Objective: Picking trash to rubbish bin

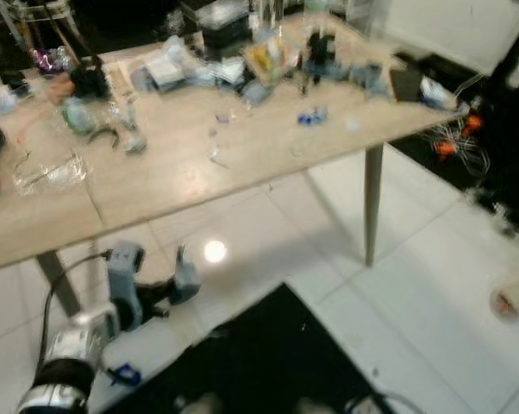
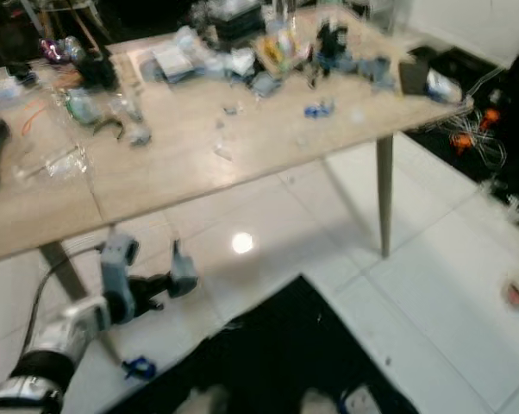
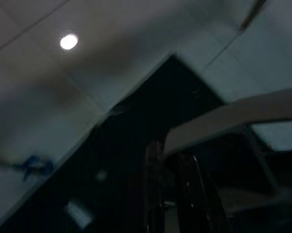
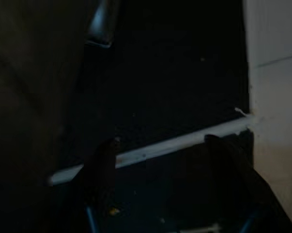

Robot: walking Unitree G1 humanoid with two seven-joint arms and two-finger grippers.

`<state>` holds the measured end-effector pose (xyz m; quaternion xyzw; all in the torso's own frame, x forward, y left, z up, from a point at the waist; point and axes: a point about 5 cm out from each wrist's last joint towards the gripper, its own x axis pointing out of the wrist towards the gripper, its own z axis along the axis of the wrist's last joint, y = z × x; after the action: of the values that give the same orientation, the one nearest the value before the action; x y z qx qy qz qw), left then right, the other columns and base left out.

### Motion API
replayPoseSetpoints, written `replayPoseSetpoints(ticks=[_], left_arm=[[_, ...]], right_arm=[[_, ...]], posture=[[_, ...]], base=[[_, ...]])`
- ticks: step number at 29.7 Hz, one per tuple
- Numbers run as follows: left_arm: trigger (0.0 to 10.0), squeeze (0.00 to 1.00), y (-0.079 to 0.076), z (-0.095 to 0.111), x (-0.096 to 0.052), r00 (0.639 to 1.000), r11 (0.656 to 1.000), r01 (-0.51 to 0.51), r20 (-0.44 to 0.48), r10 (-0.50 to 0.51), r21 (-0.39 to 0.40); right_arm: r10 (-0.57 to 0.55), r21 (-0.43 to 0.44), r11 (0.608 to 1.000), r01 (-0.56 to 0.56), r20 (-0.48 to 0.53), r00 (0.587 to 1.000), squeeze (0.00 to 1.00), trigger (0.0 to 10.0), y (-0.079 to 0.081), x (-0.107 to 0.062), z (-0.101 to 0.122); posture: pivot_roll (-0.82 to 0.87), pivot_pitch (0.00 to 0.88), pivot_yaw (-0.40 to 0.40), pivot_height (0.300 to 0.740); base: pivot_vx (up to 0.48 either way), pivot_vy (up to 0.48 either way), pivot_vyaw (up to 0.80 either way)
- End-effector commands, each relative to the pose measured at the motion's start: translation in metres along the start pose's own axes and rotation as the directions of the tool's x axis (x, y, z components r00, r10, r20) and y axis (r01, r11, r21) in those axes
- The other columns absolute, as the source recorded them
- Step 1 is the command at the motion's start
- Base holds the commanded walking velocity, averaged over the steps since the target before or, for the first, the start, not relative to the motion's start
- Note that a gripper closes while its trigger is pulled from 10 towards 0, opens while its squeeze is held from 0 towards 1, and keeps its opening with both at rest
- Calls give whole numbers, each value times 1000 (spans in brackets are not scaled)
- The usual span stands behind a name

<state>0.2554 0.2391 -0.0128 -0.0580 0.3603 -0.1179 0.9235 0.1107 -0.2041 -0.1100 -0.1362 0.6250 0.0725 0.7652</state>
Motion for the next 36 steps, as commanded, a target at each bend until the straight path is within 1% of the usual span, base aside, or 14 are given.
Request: replayPoseSetpoints(ticks=[1, 4, 5, 8, 9, 10, 11, 14, 17, 23, 24, 25, 29, 36], left_arm=[[10000, 0, 11, -25, -6, 990, 995, -98, -103, 100, 26], [10000, 0, 10, -65, -12, 951, 981, -166, -248, 187, 102], [10000, 0, 10, -65, -12, 951, 981, -166, -248, 187, 102], [10000, 0, 3, -89, -15, 925, 973, -159, -321, 205, 165], [10000, 0, -4, -112, -20, 889, 955, -106, -403, 215, 277], [10000, 0, -7, -121, -23, 873, 944, -75, -437, 218, 321], [10000, 0, -7, -121, -23, 873, 944, -75, -437, 218, 321], [10000, 0, -18, -151, -32, 813, 907, 26, -538, 225, 420], [10000, 0, -28, -168, -37, 784, 910, 63, -584, 209, 410], [10000, 0, -38, -181, -41, 755, 894, 114, -622, 206, 434], [10000, 0, -38, -181, -41, 755, 894, 114, -622, 206, 434], [10000, 0, -40, -181, -39, 756, 862, 162, -621, 205, 481], [10000, 0, -43, -177, -35, 768, 871, 144, -608, 202, 470], [10000, 0, -42, -176, -35, 763, 845, 175, -612, 208, 506]], right_arm=[[20, 1, 1000, -20, -10, 1000, 0, 10000, 6, 1, -4], [24, 2, 1000, -24, -13, 1000, 0, 10000, 5, 1, -5], [24, 2, 1000, -24, -13, 1000, 0, 10000, 5, 1, -5], [27, 2, 1000, -27, -16, 1000, 0, 10000, 5, 0, -6], [30, 0, 1000, -30, -19, 999, 0, 10000, 5, 0, -6], [32, -1, 999, -32, -19, 999, 0, 10000, 5, 0, -6], [32, -1, 999, -32, -19, 999, 0, 10000, 5, 0, -6], [37, -1, 999, -37, -21, 999, 0, 10000, 5, 0, -6], [40, -2, 999, -40, -21, 999, 0, 10000, 6, 0, -6], [45, -8, 999, -45, -21, 999, 0, 10000, 6, 0, -6], [45, -8, 999, -45, -21, 999, 0, 10000, 6, 0, -6], [46, -10, 999, -46, -21, 999, 0, 10000, 6, 0, -6], [49, -14, 999, -49, -20, 999, 0, 10000, 6, 0, -5], [55, -20, 998, -55, -19, 998, 0, 10000, 7, 0, -5]], posture=[[-26, 103, 36, 740], [-27, 105, 34, 740], [-27, 105, 34, 740], [-27, 108, 33, 740], [-27, 108, 33, 740], [-27, 108, 33, 740], [-27, 108, 33, 740], [-27, 108, 33, 740], [-27, 108, 33, 740], [-27, 108, 33, 740], [-27, 108, 33, 740], [-27, 108, 33, 740], [-29, 105, 34, 740], [-25, 105, 36, 740]], base=[[0, 0, -775], [0, 0, -775], [0, 0, -775], [0, 0, -775], [0, 0, -775], [0, 0, -775], [0, 0, -775], [0, 0, -779], [0, 0, -781], [0, 0, -781], [0, 0, -781], [0, 0, -781], [0, 0, -781], [0, 0, -781]])
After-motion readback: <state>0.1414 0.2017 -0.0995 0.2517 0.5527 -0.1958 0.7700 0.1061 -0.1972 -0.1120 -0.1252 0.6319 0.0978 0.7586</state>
